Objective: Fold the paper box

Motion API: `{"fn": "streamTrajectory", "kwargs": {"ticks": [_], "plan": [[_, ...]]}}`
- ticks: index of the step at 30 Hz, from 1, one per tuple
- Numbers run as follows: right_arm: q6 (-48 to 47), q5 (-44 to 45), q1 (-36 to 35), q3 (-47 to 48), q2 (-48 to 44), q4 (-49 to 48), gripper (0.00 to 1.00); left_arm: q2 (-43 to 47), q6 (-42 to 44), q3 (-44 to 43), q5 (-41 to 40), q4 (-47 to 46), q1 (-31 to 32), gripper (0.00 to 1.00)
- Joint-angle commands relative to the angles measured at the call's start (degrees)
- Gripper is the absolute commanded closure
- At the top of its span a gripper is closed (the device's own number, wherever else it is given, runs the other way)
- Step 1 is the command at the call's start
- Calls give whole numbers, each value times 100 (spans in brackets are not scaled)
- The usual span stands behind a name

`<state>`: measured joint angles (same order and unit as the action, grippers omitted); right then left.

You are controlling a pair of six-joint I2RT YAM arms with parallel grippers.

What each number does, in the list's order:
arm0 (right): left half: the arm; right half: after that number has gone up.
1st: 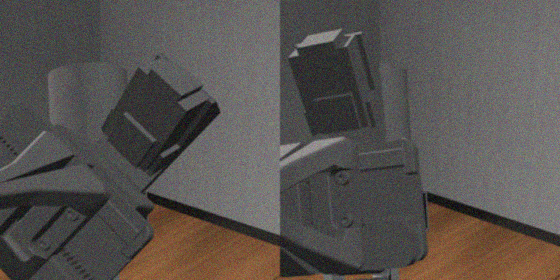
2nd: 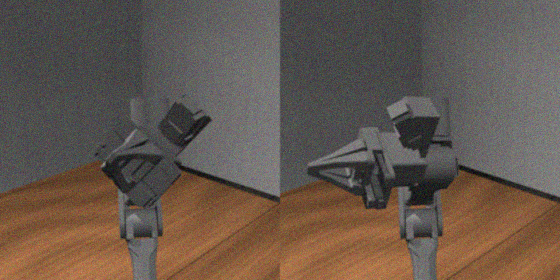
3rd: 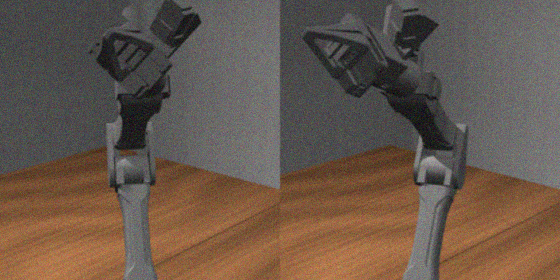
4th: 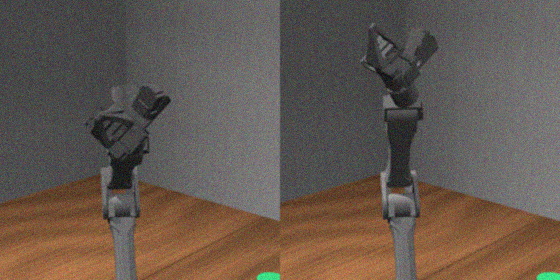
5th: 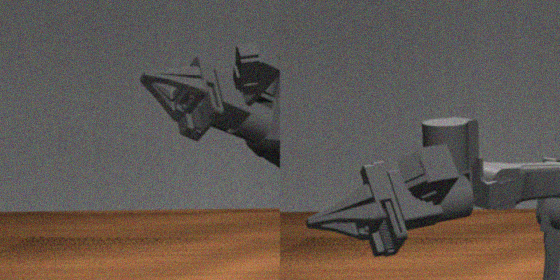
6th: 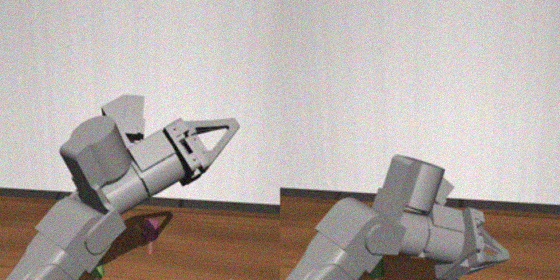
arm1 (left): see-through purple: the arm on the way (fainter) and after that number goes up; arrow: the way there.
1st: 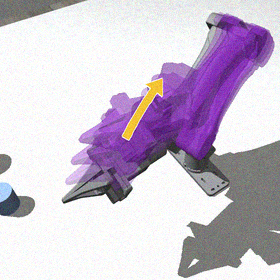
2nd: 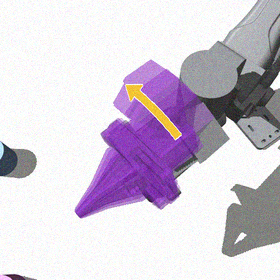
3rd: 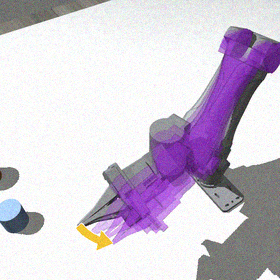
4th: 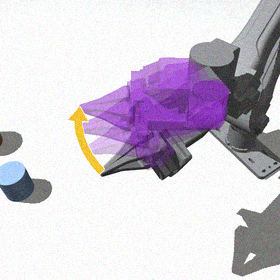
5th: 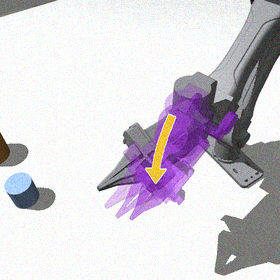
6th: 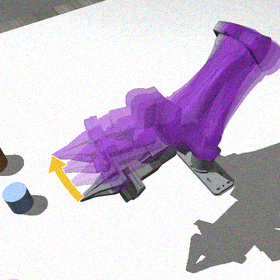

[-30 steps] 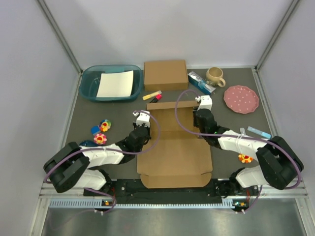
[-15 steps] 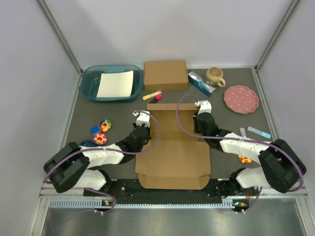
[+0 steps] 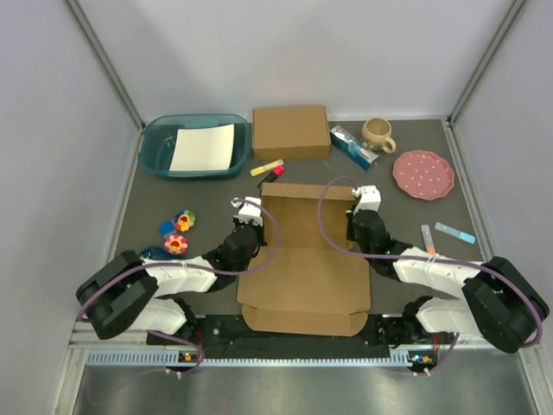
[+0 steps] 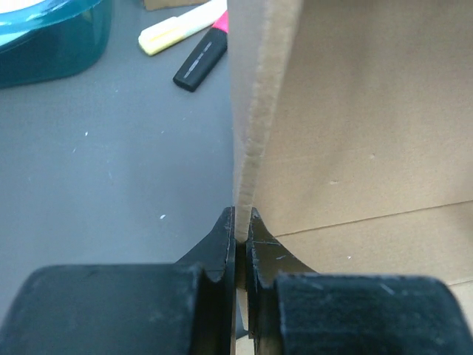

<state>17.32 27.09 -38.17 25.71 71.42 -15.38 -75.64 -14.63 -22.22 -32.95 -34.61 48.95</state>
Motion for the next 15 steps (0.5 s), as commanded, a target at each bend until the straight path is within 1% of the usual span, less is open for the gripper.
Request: {"fn": "streamTrajectory", "kwargs": {"ticks": [1,4,5,7,8,9,10,12,14,15], "plan": [[-88,7,-111,-654,-313,-1840,100,-214,328,261,8,-2156,36,100],[-203,77,-103,-708,-94,-2433,100,-609,688,437,-10,-3337,27,100],[-238,112,-111,-708,-23,-2809,100,-889,768,446,-62,-4020,27,100],[-369,147,-103,-673,152,-3093,100,-1389,1067,420,-106,-4780,27,100],[-431,226,-111,-656,214,-3407,100,-1558,1155,403,-141,-5436,27,100],[-588,270,-111,-612,302,-3602,100,-1707,1225,350,-168,-5686,18,100],[-659,375,-111,-577,485,-3726,100,-1944,1217,306,-220,-5836,18,98],[-843,437,-111,-506,697,-4051,100,-2130,1148,104,-186,-5874,18,97],[-853,446,-103,-462,978,-4123,100,-2402,1042,42,-98,-5838,27,98],[-784,420,-137,-471,1040,-4114,100,-2482,815,112,-72,-6081,27,99]]}}
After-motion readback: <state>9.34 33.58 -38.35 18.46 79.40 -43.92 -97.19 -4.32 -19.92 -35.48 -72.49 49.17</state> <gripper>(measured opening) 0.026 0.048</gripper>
